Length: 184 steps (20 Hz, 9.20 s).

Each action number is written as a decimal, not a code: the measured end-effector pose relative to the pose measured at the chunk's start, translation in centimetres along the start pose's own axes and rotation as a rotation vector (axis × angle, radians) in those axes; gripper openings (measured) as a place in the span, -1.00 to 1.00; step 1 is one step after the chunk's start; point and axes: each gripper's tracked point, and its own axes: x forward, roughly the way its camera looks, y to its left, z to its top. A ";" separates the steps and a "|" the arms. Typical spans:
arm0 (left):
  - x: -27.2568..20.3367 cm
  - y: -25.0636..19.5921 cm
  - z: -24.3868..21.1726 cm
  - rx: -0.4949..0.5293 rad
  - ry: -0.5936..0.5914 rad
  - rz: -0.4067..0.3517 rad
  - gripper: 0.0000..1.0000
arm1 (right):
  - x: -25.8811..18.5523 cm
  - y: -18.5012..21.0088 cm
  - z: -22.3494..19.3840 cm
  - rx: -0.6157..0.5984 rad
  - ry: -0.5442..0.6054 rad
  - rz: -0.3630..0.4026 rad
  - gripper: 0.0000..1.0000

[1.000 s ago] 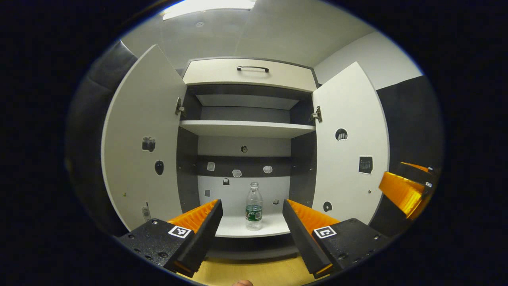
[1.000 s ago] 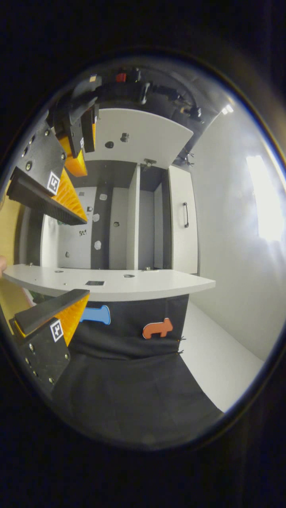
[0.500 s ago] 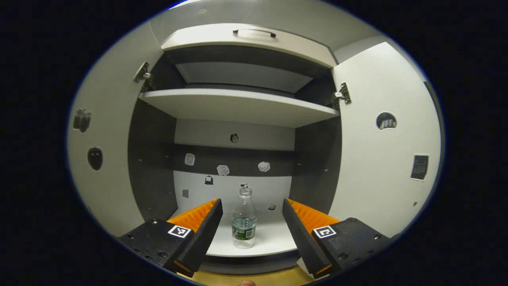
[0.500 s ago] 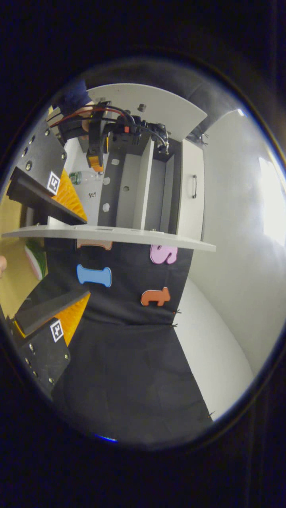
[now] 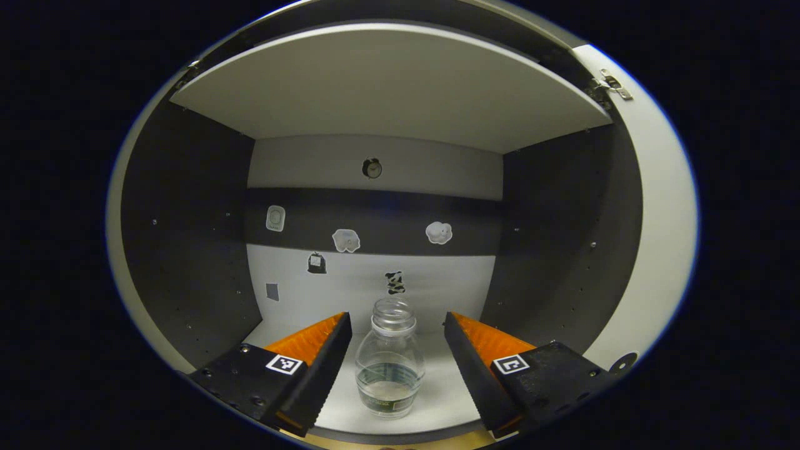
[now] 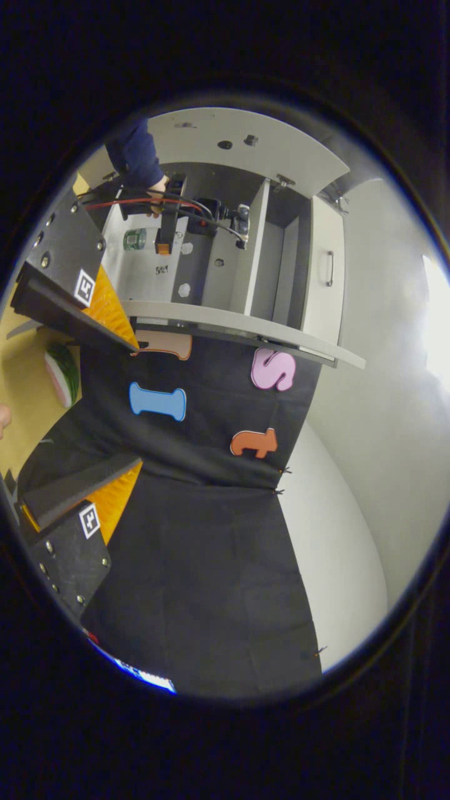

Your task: Grasp the bottle in the cabinet with the left hand and place it on the coaster, then close the right door with the right hand and the left door with the left hand.

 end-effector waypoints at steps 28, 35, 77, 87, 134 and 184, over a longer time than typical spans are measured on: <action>-22.6 1.8 -2.4 -0.033 -0.069 -0.243 0.27 | -0.2 -0.2 2.0 0.058 -0.074 0.095 0.97; -25.9 3.4 -11.1 -0.120 -0.020 -0.267 0.28 | -0.3 -1.1 3.1 0.064 -0.107 0.082 0.86; -29.3 5.4 -36.8 -0.075 0.367 -0.150 0.72 | -0.8 0.0 1.5 -0.060 -0.100 0.075 0.92; -30.6 4.4 -29.5 -0.103 0.249 -0.163 0.72 | -0.5 0.0 1.1 -0.050 -0.091 0.087 0.87; -40.2 16.6 -12.6 -0.065 -0.006 0.257 0.89 | 5.2 23.0 -6.0 0.240 0.218 0.662 0.99; -45.2 29.2 -11.7 -0.117 -0.035 0.506 0.90 | 13.6 35.9 -7.7 0.249 0.182 0.358 1.00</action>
